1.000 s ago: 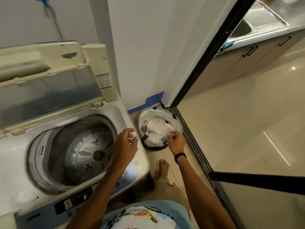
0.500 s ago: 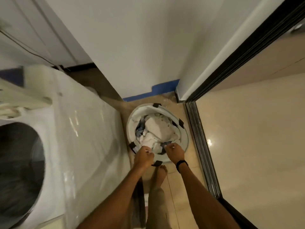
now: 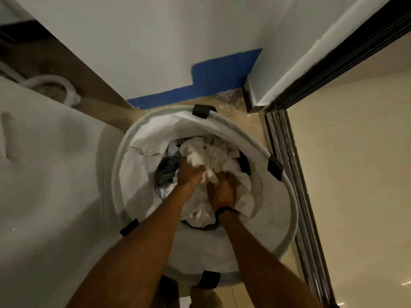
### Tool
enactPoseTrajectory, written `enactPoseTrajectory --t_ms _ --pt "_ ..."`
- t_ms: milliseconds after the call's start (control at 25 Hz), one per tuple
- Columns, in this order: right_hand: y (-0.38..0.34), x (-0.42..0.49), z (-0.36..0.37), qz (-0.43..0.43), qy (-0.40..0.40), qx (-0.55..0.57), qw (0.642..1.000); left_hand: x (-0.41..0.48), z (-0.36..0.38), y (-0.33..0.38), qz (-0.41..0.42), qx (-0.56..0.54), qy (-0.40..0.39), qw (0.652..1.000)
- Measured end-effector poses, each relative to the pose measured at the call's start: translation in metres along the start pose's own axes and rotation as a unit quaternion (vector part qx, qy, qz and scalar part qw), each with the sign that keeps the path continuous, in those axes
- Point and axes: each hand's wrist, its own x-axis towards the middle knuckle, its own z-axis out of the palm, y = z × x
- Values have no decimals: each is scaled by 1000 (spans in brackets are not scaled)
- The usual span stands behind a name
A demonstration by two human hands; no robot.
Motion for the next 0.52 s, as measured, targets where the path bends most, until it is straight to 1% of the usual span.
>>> enactPoseTrajectory --t_ms 80,120,160,200,240,280,360,400,440,480,520 --pt "-6 -29 -9 18 71 81 994 -20 -4 -5 -2 -8 20 1000" --pt "-12 -49 -23 12 107 124 986 -42 -7 -4 -8 -30 25 999" --pt "-21 -71 -42 0 130 171 977 -70 -11 1 -33 -61 24 997" --pt "-34 -96 -65 -6 137 223 965 -103 -18 10 -81 -114 22 990" --pt "-50 -122 -89 -2 122 274 954 -139 -27 22 -133 -183 12 974" --pt "-65 -149 -115 -1 99 314 944 -182 -41 35 -156 -251 -1 955" --pt "-96 -197 -163 26 44 400 915 -269 -71 59 -115 -368 -18 923" --pt "-116 -216 -188 61 19 456 888 -307 -85 71 -82 -410 -38 907" --pt "-133 -232 -211 93 -13 518 850 -345 -105 85 -42 -457 -73 886" --pt "-152 -253 -235 110 -57 574 809 -382 -115 103 -24 -458 -89 884" --pt "-168 -274 -258 110 -111 621 768 -417 -124 119 16 -467 -89 880"
